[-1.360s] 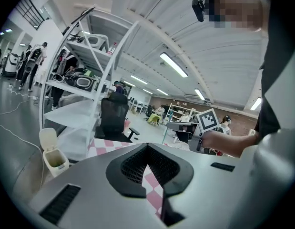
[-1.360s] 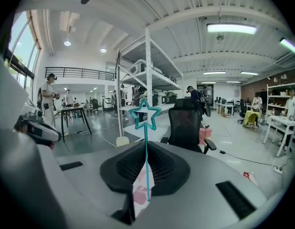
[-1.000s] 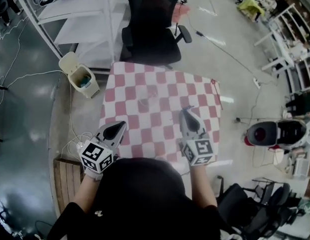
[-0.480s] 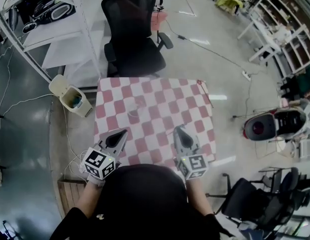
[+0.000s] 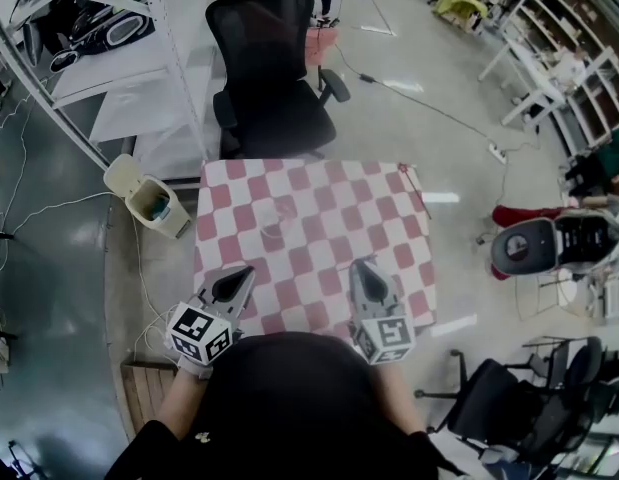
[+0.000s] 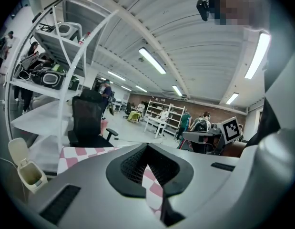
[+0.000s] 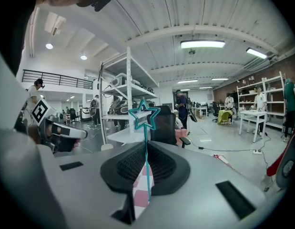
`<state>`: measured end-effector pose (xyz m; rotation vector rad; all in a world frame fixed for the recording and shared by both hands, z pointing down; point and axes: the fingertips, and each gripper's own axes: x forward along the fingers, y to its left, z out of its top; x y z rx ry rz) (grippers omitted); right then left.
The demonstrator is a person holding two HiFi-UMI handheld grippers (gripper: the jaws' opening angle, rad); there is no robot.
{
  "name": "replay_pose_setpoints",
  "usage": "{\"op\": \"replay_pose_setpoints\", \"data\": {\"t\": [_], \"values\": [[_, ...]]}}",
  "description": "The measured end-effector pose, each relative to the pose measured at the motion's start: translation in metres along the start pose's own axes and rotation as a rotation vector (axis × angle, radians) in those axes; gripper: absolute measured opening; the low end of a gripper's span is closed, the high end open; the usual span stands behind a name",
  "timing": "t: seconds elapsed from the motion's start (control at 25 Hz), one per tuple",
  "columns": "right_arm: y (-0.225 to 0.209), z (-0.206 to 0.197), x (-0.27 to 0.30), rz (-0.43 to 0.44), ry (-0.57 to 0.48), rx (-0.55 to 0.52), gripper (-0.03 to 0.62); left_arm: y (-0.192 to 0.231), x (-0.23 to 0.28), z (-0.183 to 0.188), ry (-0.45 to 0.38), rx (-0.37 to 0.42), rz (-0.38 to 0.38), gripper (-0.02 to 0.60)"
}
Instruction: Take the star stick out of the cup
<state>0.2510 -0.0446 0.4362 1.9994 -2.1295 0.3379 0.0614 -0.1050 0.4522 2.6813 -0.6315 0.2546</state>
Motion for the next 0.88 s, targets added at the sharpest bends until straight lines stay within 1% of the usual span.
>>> {"op": "replay_pose_setpoints", "data": {"t": [0.32,0.6,0.88], "values": [[0.001,0.001,0.000,-0.021,0.016,0.029,0.028,-0.002,-0.005,-0.008,0.017,-0.012,0.002,0.040],[0.002,-0.010,0.000,-0.010,0.024,0.029,0.028,0.003,-0.007,-0.010,0.030,-0.017,0.007,0.040],[0.003,-0.017,0.002,-0.012,0.035,0.037,0.028,0.000,-0.005,-0.013,0.052,-0.007,-0.006,0.040]]}}
